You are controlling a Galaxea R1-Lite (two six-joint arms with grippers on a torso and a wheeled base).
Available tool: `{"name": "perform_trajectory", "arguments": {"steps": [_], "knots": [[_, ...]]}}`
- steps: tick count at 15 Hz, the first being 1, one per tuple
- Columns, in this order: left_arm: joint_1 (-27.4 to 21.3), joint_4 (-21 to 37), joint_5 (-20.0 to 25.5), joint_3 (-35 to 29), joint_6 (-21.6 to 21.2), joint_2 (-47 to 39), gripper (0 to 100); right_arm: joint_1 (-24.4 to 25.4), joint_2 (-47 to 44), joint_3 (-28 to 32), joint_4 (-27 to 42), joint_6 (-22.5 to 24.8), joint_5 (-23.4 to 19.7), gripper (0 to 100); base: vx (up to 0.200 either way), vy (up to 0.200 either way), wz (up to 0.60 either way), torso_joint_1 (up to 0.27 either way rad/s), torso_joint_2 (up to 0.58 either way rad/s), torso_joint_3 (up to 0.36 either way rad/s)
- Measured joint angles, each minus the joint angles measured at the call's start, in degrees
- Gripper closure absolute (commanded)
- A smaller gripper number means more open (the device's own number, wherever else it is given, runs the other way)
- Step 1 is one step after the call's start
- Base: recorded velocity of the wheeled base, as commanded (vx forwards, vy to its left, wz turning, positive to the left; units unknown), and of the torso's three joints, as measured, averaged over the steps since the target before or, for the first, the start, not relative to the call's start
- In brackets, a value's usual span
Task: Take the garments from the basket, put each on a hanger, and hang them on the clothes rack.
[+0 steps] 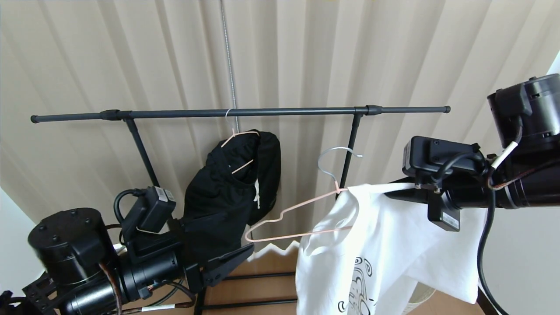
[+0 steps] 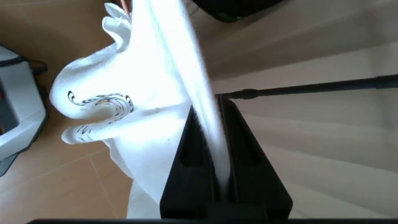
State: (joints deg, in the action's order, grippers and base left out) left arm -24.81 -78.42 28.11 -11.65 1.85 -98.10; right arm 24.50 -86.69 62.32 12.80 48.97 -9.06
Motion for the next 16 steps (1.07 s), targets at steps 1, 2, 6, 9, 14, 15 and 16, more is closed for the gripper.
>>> {"name": "perform_trajectory", "arguments": {"steps": [1,2,6,9,14,15,16], "knots": [[0.61,7.64,-1.67,-1.51,-0.16,1.88,0,0.0,0.94,-3.78,-5.66,-1.68,0.72,100,0.0,0.0,0.0,0.0,0.0,0.0],[0.83,15.07,-6.36,-3.22,-0.6,3.47,0,0.05,1.68,-7.56,-10.24,-4.46,1.15,100,0.0,0.0,0.0,0.0,0.0,0.0],[-4.35,25.32,-22.7,-6.7,-1.54,5.46,0,0.22,2.65,-18.52,-25.17,-9.75,1.58,100,0.0,0.0,0.0,0.0,0.0,0.0],[-8.84,25.25,-29.81,-7.86,-1.12,1.05,0,0.33,0.8,-20.72,-32.01,-12.19,1.62,100,0.0,0.0,0.0,0.0,0.0,0.0],[-18.43,24.97,-40.47,-12.9,5.45,-7.83,0,1.21,-0.66,-19.71,-32.45,-15.07,2.52,100,0.0,0.0,0.0,0.0,0.0,0.0],[-19.68,24.94,-42.97,-14.25,7.09,-9.64,0,1.23,-0.72,-19.63,-32.43,-15.14,2.74,100,0.0,0.0,0.0,0.0,0.0,0.0],[-20.53,24.97,-44.78,-15.46,8.68,-11.13,0,1.78,-0.79,-19.63,-32.43,-15.82,4.19,100,0.0,0.0,0.0,0.0,0.0,0.0]]}}
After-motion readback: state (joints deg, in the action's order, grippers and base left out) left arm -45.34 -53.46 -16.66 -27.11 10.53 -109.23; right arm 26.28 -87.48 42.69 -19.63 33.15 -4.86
